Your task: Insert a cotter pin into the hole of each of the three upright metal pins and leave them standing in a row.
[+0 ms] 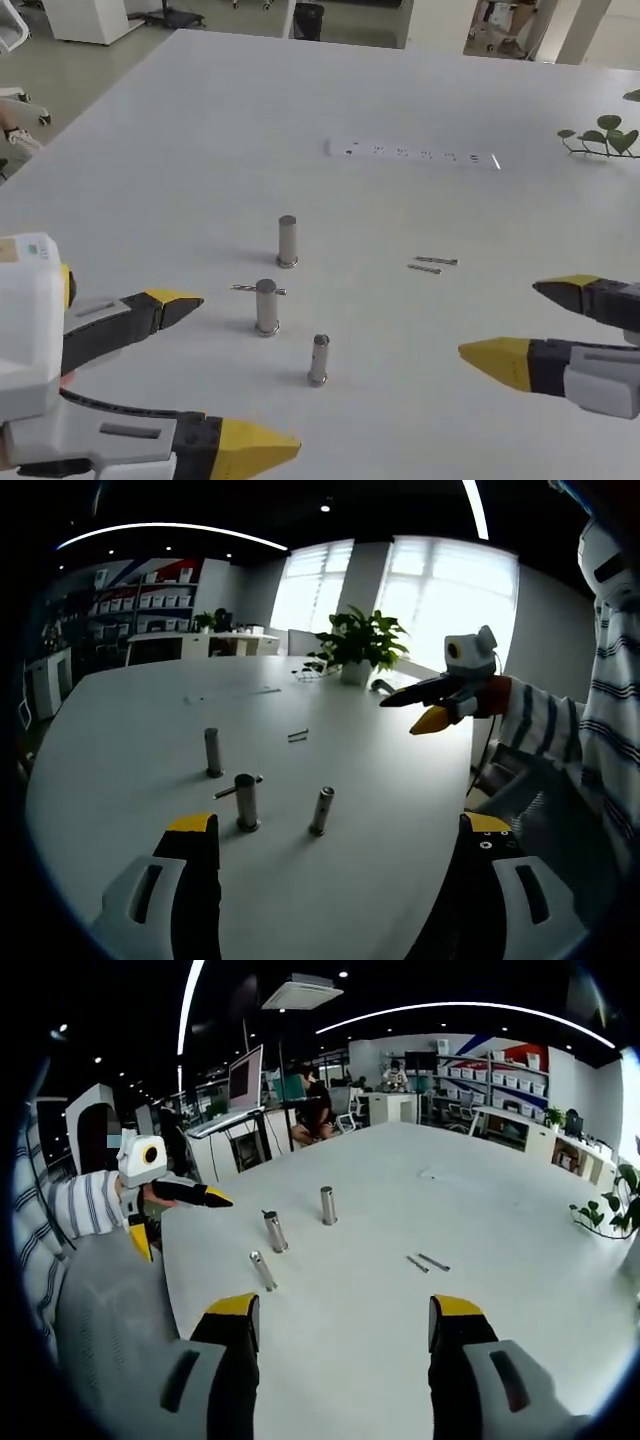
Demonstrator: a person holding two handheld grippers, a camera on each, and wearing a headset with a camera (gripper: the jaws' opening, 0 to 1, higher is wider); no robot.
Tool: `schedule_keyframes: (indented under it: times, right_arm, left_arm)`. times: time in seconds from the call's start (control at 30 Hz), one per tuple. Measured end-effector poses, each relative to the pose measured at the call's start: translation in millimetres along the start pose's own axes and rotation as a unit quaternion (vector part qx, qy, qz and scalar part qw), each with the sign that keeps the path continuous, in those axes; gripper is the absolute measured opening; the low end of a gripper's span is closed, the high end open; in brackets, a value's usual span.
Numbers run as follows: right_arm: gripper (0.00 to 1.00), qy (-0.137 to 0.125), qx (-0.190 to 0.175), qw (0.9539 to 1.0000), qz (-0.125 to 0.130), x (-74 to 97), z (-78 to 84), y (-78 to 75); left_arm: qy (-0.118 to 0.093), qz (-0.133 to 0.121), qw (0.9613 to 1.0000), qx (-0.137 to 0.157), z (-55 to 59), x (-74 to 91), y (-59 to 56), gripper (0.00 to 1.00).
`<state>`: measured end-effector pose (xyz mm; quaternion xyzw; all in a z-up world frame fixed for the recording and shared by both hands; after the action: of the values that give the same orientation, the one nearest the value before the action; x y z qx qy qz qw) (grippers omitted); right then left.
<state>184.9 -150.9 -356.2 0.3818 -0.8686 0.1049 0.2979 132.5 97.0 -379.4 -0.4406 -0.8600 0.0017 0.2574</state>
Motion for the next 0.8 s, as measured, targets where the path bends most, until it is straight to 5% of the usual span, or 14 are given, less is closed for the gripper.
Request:
schedule_keyframes:
  times: [0.43, 0.6, 0.8]
  right_arm:
    - [0.47, 0.04, 0.078, 0.996, -0.02, -21.1, -18.5, -26.3]
    - [0.42, 0.07, 0.12, 0.99, -0.026, -32.5, -24.5, -37.8]
    - [0.38, 0.11, 0.177, 0.9775, -0.033, -46.1, -30.5, -46.9]
  left_arm:
    - [0.013, 0.003, 0.9999, 0.002, 7.8, 2.6, -2.5, 0.99]
    - [0.012, 0.0, 0.9999, 0.005, 8.2, 5.3, -3.1, 0.99]
    - [0.013, -0.003, 0.9999, 0.007, 9.2, 8.6, -5.0, 0.99]
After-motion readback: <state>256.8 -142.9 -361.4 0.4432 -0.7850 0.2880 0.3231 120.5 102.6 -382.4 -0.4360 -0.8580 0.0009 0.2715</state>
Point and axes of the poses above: the centre of the closed fingertips' face, and the gripper's own axes: x roughly backward along the fingers, y roughly to its left, z roughly out of its underside, the point moved 5 cm from there along x, roughly backward along the fingers, and after that the axes turned 4 degrees about y, right-handed, at the moved point
